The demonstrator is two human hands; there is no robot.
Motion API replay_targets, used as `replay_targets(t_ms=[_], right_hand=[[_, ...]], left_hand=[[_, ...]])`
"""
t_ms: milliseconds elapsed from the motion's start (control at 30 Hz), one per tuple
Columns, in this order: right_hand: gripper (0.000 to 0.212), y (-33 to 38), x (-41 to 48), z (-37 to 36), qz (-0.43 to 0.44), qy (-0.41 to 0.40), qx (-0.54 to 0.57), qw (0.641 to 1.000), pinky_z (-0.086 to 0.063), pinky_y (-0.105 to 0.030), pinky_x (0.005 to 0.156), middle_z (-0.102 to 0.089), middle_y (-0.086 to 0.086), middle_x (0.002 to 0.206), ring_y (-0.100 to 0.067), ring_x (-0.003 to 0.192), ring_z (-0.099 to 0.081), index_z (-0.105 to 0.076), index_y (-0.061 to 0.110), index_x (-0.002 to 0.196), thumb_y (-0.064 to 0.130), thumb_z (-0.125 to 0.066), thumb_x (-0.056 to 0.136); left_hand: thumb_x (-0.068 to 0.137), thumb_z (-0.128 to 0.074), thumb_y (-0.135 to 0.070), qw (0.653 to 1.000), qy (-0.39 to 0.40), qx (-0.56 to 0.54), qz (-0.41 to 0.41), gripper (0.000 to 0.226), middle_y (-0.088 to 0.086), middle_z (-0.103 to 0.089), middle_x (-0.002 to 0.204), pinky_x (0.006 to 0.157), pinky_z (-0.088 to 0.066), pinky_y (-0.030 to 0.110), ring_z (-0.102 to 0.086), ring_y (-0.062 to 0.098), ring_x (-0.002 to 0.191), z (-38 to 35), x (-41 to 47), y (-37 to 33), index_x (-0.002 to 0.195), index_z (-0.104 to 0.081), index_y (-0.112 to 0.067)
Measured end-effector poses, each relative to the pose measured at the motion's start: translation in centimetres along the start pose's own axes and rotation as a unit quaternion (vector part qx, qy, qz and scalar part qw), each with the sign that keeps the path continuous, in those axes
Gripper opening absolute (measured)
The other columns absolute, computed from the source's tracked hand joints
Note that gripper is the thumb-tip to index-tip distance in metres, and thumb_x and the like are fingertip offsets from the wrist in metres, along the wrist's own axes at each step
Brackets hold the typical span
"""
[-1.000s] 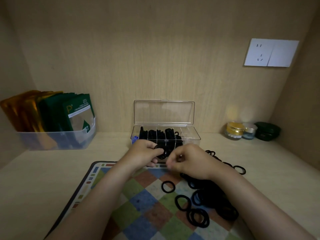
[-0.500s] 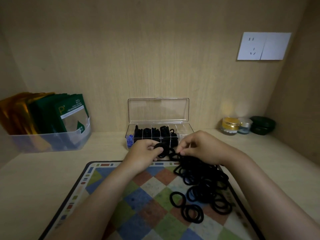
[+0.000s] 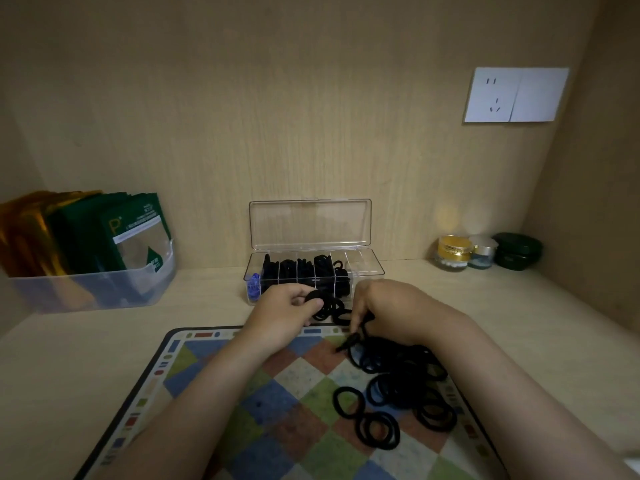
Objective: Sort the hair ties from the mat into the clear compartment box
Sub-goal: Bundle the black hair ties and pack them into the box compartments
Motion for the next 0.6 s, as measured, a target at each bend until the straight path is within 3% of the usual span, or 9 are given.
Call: replay_targets(t_ms=[100, 200, 333, 467, 600], right_hand=[[0.025, -0.4, 0.0, 0.4, 0.004, -0.07, 0.09, 0.993, -0.052, -0.032, 0.089, -0.067, 0.016, 0.098, -0.004, 0.093, -0.062, -0.078, 0.032, 0.083, 0.009, -0.067, 0.082], [0.025, -0.8, -0.4, 1.0, -0.02, -0.108, 0.197, 0.974, -0.056, -0.027, 0.086, -0.075, 0.012, 0.088, -0.001, 0.084, -0.069, -0.079, 0.027, 0.087, 0.005, -0.068, 0.085], [0.031, -0.3, -1.0, 1.3, -0.004, -0.01, 0.253, 0.967, -0.05, -0.015, 0.072, -0.075, 0.004, 0.088, 0.0, 0.072, -0.066, -0.077, 0.031, 0.106, 0.008, -0.074, 0.085], [0.039, 0.6, -1.6, 1.0, 0.01, 0.093, 0.169, 0.981, -0.043, -0.013, 0.07, -0.063, 0.01, 0.09, 0.002, 0.073, -0.056, -0.075, 0.04, 0.11, 0.018, -0.082, 0.079], [0.029, 1.1, -1.2, 0.3, -0.034, 0.121, 0.086, 0.988, -0.049, -0.024, 0.091, -0.064, 0.019, 0.102, -0.004, 0.097, -0.059, -0.078, 0.04, 0.1, 0.024, -0.083, 0.076]], left_hand=[[0.093, -0.067, -0.026, 1.0, -0.003, -0.006, -0.006, 0.012, -0.006, -0.076, 0.084, 0.066, -0.053, 0.02, -0.07, 0.006, 0.072, 0.0, 0.0, -0.1, 0.099, -0.073, -0.033], [0.093, -0.066, -0.026, 1.0, -0.007, -0.02, -0.007, 0.013, -0.008, -0.076, 0.082, 0.061, -0.049, 0.019, -0.069, 0.003, 0.071, 0.0, -0.1, -0.3, 0.092, -0.07, -0.038], [0.093, -0.066, -0.026, 1.0, -0.008, -0.027, -0.003, 0.014, -0.01, -0.075, 0.08, 0.061, -0.048, 0.021, -0.069, 0.005, 0.072, -0.1, 0.0, -0.3, 0.09, -0.07, -0.039], [0.093, -0.066, -0.025, 1.0, -0.004, -0.03, -0.002, 0.012, -0.008, -0.075, 0.082, 0.061, -0.047, 0.02, -0.069, 0.007, 0.072, -0.2, 0.0, -0.3, 0.097, -0.073, -0.034], [0.093, -0.067, -0.026, 1.0, -0.001, -0.025, -0.007, 0.011, -0.006, -0.076, 0.081, 0.063, -0.049, 0.02, -0.069, 0.007, 0.071, -0.4, 0.0, -0.3, 0.094, -0.073, -0.035]])
Point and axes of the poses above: each hand's wrist, its own x-axis towards the middle knuckle, its own z-axis out of the back of the hand, y = z × x, the point moved 3 cm from there along x, towards the middle knuckle
